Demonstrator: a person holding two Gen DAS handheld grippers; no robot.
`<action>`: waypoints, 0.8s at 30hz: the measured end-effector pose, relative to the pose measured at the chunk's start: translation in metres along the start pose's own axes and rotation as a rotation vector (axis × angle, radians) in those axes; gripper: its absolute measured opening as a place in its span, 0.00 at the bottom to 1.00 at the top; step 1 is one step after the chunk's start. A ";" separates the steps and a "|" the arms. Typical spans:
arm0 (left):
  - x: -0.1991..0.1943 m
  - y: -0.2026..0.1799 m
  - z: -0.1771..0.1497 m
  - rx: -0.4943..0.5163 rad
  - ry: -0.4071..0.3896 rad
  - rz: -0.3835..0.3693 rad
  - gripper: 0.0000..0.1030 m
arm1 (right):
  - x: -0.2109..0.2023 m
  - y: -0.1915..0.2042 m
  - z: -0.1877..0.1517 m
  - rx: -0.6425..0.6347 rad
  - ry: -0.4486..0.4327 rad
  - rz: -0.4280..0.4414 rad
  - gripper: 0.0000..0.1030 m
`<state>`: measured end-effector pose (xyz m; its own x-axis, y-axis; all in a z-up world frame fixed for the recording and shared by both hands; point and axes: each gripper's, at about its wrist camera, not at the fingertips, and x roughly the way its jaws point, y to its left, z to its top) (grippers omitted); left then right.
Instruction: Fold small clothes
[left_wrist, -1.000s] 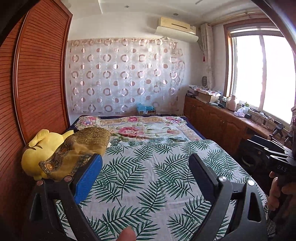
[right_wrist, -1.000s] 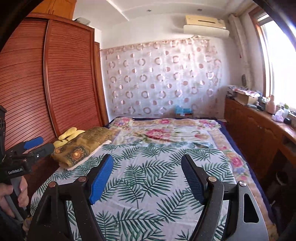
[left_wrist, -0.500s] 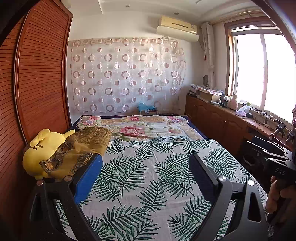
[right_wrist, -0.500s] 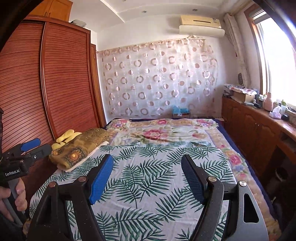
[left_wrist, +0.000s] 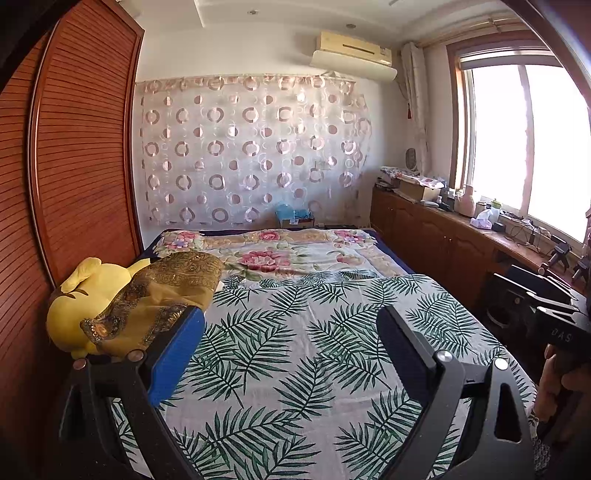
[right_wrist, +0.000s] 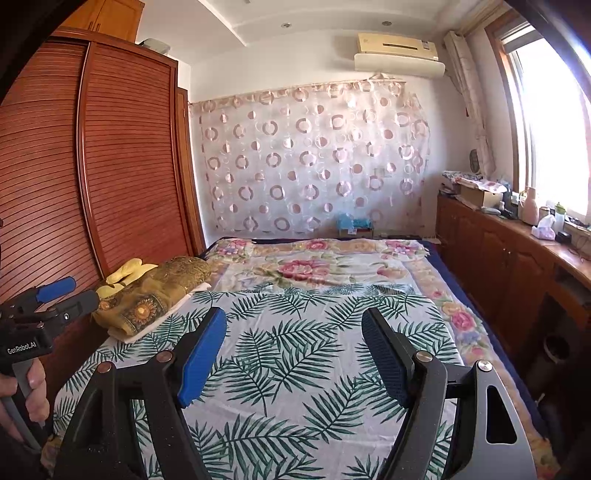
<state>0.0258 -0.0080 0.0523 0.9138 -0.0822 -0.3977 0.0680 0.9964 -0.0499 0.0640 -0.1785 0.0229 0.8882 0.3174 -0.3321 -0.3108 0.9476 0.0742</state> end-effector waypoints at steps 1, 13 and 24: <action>0.000 0.000 0.000 0.000 0.001 0.000 0.92 | 0.000 -0.002 0.001 0.000 0.000 0.001 0.75; -0.002 0.003 -0.002 0.001 -0.003 0.003 0.92 | -0.001 -0.017 0.004 -0.010 -0.004 0.011 0.75; -0.002 0.002 -0.003 0.004 -0.001 0.003 0.92 | -0.002 -0.029 0.006 -0.021 -0.010 0.015 0.75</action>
<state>0.0232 -0.0056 0.0505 0.9146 -0.0787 -0.3965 0.0663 0.9968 -0.0449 0.0728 -0.2061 0.0276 0.8869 0.3320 -0.3213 -0.3311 0.9417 0.0590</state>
